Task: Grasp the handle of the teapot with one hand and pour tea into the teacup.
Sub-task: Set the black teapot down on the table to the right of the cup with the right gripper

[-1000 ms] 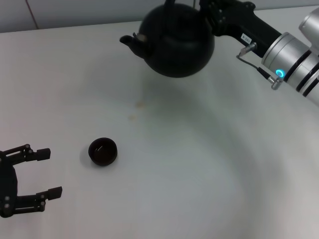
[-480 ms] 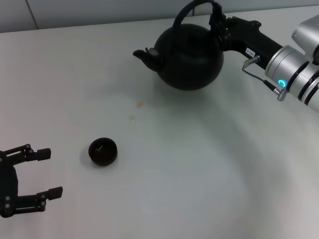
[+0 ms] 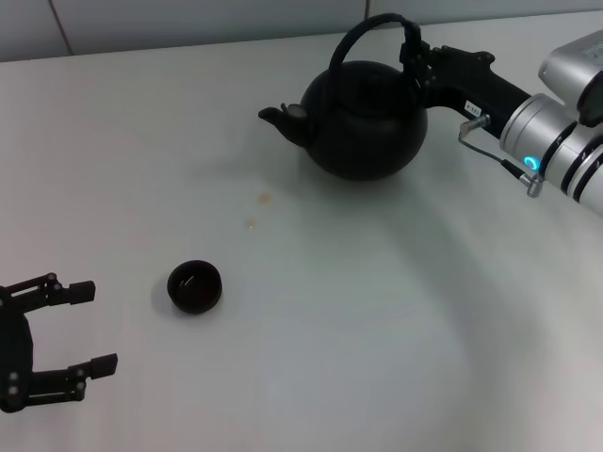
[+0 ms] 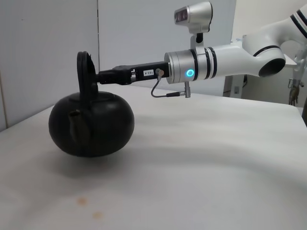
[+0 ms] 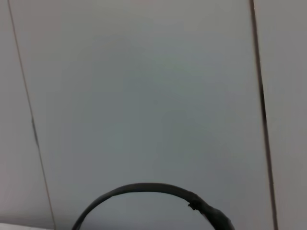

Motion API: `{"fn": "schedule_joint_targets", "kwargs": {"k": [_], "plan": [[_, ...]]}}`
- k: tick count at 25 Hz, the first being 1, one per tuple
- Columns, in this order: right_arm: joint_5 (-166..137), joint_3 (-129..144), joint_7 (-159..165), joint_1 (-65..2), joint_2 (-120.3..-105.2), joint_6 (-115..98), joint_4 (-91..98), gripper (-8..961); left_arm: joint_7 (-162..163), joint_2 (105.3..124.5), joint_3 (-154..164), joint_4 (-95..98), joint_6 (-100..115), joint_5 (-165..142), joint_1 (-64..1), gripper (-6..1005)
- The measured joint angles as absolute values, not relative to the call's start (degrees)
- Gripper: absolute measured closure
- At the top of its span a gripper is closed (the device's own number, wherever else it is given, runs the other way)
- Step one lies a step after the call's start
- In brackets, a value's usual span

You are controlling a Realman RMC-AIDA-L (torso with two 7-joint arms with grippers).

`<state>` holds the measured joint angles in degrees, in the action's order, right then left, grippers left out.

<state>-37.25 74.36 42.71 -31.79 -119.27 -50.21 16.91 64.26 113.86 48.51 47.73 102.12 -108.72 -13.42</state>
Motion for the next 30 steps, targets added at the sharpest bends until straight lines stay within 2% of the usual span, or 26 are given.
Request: {"fn": "schedule_joint_targets", "kwargs": {"k": [16, 30], "plan": [[-37.9, 77.4, 42.7, -32.8, -119.41, -45.9, 16.9, 868, 63.2, 113.97, 48.5, 47.7, 102.4, -108.7, -13.0, 162], [-37.6, 76.6, 43.0, -32.0, -119.55, -46.1, 18.4, 806, 63.6, 114.06, 48.5, 47.7, 102.6, -108.7, -13.0, 162]]}}
